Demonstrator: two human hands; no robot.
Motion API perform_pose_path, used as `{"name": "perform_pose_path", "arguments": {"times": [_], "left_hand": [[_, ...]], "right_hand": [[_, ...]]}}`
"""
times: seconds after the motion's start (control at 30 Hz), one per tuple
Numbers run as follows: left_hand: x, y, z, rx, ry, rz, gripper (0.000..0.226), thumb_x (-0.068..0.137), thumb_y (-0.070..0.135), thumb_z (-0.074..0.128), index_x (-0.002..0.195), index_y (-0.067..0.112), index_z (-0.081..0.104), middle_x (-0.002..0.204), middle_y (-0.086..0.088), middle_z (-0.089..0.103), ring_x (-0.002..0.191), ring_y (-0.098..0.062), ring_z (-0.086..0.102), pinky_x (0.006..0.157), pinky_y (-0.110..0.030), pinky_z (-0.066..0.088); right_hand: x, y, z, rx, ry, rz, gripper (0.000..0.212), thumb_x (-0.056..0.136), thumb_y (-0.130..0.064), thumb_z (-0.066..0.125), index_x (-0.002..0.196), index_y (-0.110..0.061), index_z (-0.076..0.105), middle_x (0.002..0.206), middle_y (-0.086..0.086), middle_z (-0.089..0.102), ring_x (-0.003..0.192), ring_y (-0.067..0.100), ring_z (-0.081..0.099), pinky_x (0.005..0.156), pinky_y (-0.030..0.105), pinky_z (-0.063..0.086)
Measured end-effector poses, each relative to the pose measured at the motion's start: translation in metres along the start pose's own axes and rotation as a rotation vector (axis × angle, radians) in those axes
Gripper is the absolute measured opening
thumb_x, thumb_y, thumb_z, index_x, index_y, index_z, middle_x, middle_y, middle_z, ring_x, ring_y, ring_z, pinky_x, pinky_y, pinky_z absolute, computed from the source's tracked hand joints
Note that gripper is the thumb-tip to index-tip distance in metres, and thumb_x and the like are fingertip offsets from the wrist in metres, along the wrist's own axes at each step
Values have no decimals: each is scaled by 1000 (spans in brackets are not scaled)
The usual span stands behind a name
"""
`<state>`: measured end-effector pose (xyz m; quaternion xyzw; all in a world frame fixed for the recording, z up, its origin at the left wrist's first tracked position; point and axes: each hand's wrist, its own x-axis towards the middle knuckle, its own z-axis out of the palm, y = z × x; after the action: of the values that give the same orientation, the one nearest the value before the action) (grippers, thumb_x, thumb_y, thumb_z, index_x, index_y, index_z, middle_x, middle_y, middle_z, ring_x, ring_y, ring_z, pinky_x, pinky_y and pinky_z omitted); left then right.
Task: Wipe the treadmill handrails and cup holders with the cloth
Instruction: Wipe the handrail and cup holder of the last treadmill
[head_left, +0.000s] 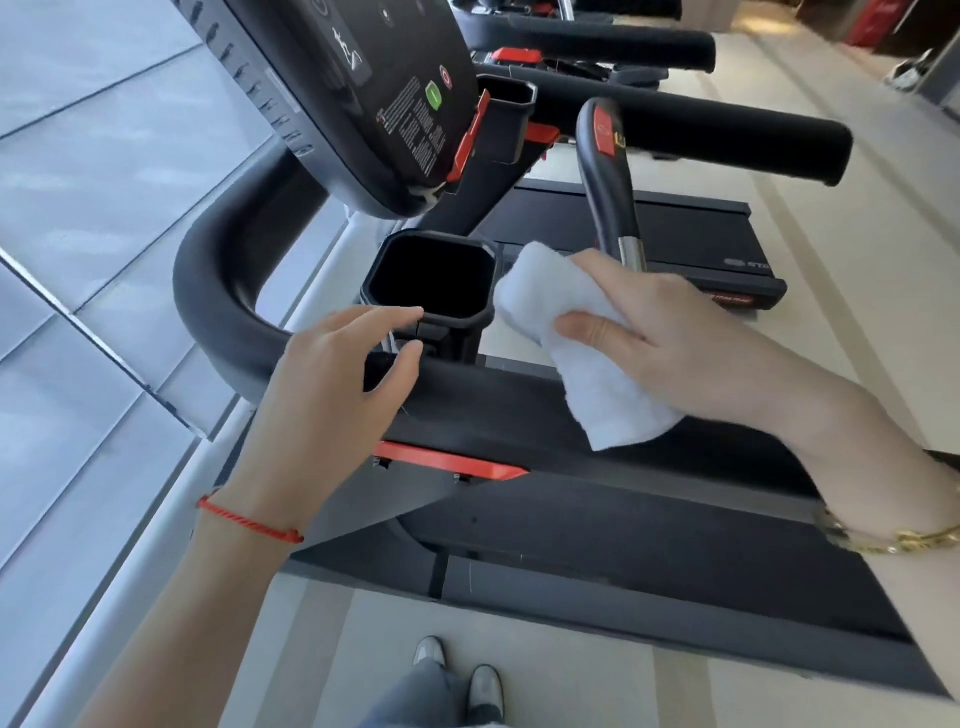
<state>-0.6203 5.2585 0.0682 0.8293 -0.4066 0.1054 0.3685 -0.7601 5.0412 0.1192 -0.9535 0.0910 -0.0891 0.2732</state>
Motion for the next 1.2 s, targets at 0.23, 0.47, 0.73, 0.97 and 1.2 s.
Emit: {"name": "perform_pose_path", "arguments": {"times": [0.23,0.47,0.73,0.97,1.2], "left_hand": [[-15,2,7,36,-56,91,26,92,15,62,116,14,71,103,1,72,97,-21,64,96,-47,49],[-15,-7,7,-1,-76,113,23,94,13,60,114,11,72,111,-2,72,105,-25,64,97,-50,47],[-9,-4,13,-52,-99,178,21,94,13,59,110,10,73,105,-2,73,98,-23,66,94,-48,48],[-1,14,31,-87,-136,207,21,95,13,58,108,10,74,106,-2,73,102,-24,65,94,-48,46],[-6,35,52,-3,-63,184,23,96,15,53,88,11,75,81,0,73,76,-26,64,89,-46,43]], "right_hand": [[-24,-12,54,-65,-54,-11,64,87,-68,27,139,-32,41,134,-22,50,118,1,45,86,23,34],[-28,-7,82,-355,278,23,54,97,-60,25,129,-28,55,125,-12,62,112,15,57,89,27,40],[-19,-20,112,-535,605,167,47,98,-48,31,96,-18,68,81,-2,66,73,23,55,73,34,41],[-29,-3,114,-564,782,133,51,101,-44,32,88,-13,70,78,1,67,74,25,59,72,36,45],[-45,25,104,-596,934,142,47,100,-37,37,81,-13,72,74,0,69,70,26,60,66,38,47]]}}
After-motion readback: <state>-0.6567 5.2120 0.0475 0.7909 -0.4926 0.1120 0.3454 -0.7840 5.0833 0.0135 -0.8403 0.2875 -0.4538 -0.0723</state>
